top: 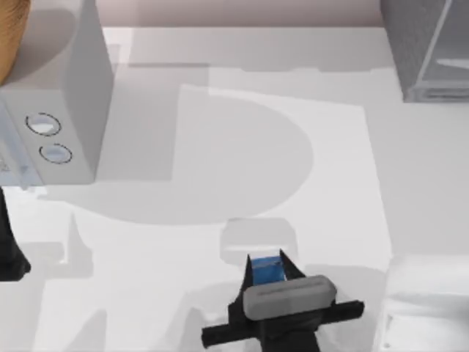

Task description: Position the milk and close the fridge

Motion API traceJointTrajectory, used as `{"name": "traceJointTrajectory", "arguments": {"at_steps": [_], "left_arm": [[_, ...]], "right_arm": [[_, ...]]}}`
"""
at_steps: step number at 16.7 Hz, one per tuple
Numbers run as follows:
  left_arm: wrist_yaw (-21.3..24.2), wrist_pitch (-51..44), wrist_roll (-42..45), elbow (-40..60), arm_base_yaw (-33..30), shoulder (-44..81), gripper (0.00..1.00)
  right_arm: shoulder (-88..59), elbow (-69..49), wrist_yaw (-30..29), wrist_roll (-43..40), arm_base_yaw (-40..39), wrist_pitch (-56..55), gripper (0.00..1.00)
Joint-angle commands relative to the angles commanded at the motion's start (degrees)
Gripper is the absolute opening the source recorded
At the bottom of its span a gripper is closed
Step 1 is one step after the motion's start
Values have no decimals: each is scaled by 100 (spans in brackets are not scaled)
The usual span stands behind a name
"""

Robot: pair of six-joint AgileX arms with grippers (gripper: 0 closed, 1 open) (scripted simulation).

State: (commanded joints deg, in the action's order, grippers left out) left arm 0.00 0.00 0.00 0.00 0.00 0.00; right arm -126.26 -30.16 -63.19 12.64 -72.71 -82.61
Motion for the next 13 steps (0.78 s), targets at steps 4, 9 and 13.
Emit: {"name": "traceJointTrajectory", "arguments": {"at_steps": [4, 9, 13], "left_arm": [[0, 0, 0, 0, 0, 0, 100], [0, 0, 0, 0, 0, 0, 100], [0, 0, 0, 0, 0, 0, 100]], "right_arm": [[490, 45, 0, -8, -7, 435, 0], [849, 101, 7, 13, 5, 794, 0], [864, 95, 79, -3, 59, 792, 0]]}}
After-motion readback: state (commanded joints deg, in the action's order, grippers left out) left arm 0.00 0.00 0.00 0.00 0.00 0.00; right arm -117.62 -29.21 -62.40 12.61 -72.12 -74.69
